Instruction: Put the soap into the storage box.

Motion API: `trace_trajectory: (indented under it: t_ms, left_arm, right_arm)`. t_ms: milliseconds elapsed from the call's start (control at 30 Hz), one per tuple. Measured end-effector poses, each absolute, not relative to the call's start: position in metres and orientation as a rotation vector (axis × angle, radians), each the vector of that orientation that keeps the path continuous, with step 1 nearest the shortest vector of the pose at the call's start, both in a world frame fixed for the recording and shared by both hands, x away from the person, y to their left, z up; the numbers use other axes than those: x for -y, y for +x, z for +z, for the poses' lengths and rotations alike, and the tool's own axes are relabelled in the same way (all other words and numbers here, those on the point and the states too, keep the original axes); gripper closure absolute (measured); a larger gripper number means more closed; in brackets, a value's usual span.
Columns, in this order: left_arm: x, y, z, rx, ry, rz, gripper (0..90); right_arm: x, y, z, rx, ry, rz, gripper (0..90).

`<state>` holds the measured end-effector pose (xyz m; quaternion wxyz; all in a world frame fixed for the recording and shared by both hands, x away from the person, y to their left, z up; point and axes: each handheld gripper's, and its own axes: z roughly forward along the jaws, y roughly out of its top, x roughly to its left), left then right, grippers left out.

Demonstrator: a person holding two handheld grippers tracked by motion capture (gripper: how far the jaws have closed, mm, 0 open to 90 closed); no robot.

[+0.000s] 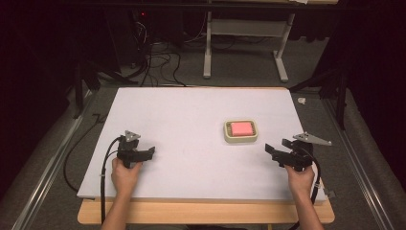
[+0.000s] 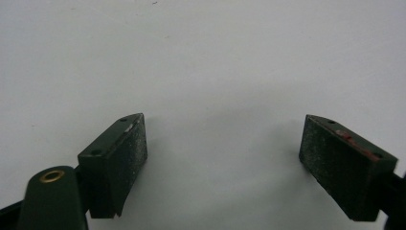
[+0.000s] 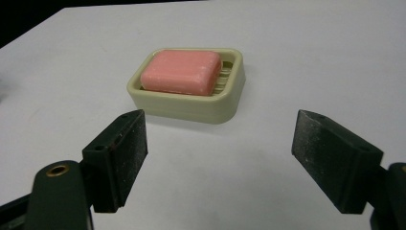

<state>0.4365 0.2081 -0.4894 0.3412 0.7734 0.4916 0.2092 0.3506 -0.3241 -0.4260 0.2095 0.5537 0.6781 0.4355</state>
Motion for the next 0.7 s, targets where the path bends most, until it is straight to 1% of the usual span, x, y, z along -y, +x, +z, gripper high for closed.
trace_trajectory:
  t_ms: [700]
  left_arm:
    - [-0.208, 0.436, -0.489, -1.279, 2.012, 0.544, 17.2]
  right_arm:
    - [0.322, 0.345, -0.445, -1.935, 1.559, 1.228, 20.2]
